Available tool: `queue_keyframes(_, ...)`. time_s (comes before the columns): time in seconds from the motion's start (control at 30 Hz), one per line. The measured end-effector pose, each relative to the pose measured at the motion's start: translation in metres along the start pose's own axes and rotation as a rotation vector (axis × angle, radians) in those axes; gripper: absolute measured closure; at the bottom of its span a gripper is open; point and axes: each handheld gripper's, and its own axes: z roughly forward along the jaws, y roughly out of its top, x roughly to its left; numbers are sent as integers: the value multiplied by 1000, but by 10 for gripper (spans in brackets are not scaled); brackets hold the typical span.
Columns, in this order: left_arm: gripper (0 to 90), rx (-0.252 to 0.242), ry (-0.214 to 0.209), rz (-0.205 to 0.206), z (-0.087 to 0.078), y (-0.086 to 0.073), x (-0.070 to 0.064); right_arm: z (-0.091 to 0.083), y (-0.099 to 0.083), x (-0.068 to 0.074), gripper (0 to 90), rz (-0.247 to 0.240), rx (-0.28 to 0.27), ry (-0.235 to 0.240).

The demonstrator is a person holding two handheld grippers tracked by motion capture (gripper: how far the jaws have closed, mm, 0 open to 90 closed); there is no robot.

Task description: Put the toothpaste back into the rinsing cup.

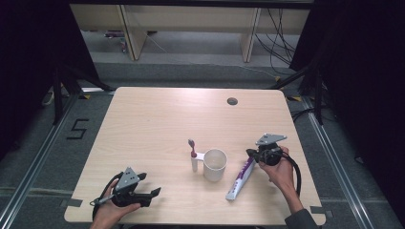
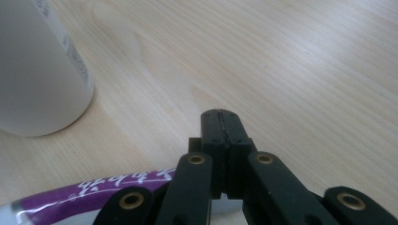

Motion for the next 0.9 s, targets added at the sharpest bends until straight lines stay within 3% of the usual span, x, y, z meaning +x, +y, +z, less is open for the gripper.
queue_keyframes(0.23,212,-4,-4,6,0,0,-1,10,-1,-4,900,-7,34,-8)
queue_keyframes(0.3,212,-7,-6,9,1,0,-1,10,-3,-4,900,21,37,1)
queue_keyframes(0.33,213,5,0,16,0,1,-1,7,-3,-1,900,49,64,5)
queue_keyframes(0.4,213,1,-8,19,0,1,-1,6,-5,-4,900,37,56,-2)
queue_keyframes(0.6,215,4,-8,21,0,1,-1,-11,-19,-4,900,55,83,4)
queue_keyframes(0.63,216,0,-8,19,0,1,-1,-13,-23,-2,900,70,66,-5)
queue_keyframes(0.7,216,-4,-11,16,1,0,-2,-23,-29,3,900,96,82,0)
queue_keyframes(0.73,216,-3,-8,10,1,0,-4,-25,-31,4,900,96,81,8)
queue_keyframes(0.77,217,1,-4,10,1,0,-4,-30,-34,2,900,59,84,15)
queue_keyframes(0.87,217,10,-8,21,1,1,-3,-38,-42,6,900,85,92,20)
queue_keyframes(0.9,217,10,-6,19,1,0,-3,-39,-45,7,900,94,68,8)
